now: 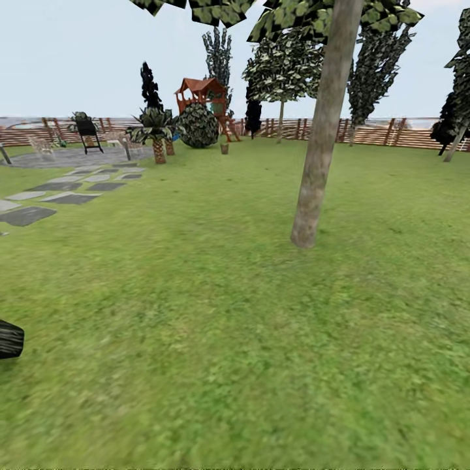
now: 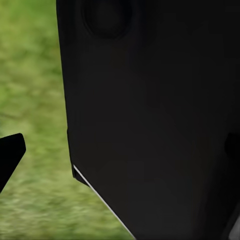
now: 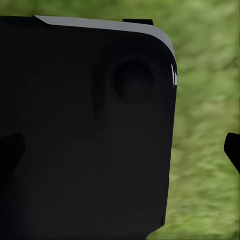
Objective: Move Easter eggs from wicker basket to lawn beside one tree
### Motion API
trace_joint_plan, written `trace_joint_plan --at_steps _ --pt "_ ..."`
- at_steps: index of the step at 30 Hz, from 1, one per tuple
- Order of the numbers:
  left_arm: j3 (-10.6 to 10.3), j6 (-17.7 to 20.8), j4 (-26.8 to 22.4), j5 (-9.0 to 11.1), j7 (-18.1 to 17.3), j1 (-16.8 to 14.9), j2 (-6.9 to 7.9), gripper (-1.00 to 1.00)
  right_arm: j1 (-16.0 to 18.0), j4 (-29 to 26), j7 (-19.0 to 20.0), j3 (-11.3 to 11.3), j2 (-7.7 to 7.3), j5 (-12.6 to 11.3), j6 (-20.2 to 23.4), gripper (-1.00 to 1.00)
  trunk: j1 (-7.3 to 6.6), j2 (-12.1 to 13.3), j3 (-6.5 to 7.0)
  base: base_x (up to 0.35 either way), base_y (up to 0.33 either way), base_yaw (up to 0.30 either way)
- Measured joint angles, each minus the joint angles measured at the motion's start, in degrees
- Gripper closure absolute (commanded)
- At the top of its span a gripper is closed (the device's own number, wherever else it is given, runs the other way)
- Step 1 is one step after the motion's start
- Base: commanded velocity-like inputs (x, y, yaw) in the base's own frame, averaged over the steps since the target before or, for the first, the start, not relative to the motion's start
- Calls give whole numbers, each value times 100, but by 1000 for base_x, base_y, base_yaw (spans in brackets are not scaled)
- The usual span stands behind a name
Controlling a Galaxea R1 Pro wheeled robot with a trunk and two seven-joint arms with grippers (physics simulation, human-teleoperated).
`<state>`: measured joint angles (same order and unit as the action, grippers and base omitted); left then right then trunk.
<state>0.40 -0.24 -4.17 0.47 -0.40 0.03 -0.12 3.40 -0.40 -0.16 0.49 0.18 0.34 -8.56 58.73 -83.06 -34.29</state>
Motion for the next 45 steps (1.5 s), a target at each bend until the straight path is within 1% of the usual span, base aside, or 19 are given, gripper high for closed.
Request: trace_joint_plan --at_steps 14,23,29,45 --pt "0 0 1 -1 0 4 -2 -100 0 0 0 0 -1 9 -9 -100 0 0 -127 0 0 1" --pt "0 0 -1 -2 0 -2 0 -100 0 -5 4 0 -2 17 -21 -100 0 0 -204 0 0 76" --pt "0 0 -1 0 0 -2 -3 -100 0 -9 44 0 -24 18 -34 -100 0 0 -212 0 0 6" --pt "-3 0 -2 -7 0 -1 3 -100 0 -32 53 1 -20 29 -83 -100 0 0 -212 0 0 0"
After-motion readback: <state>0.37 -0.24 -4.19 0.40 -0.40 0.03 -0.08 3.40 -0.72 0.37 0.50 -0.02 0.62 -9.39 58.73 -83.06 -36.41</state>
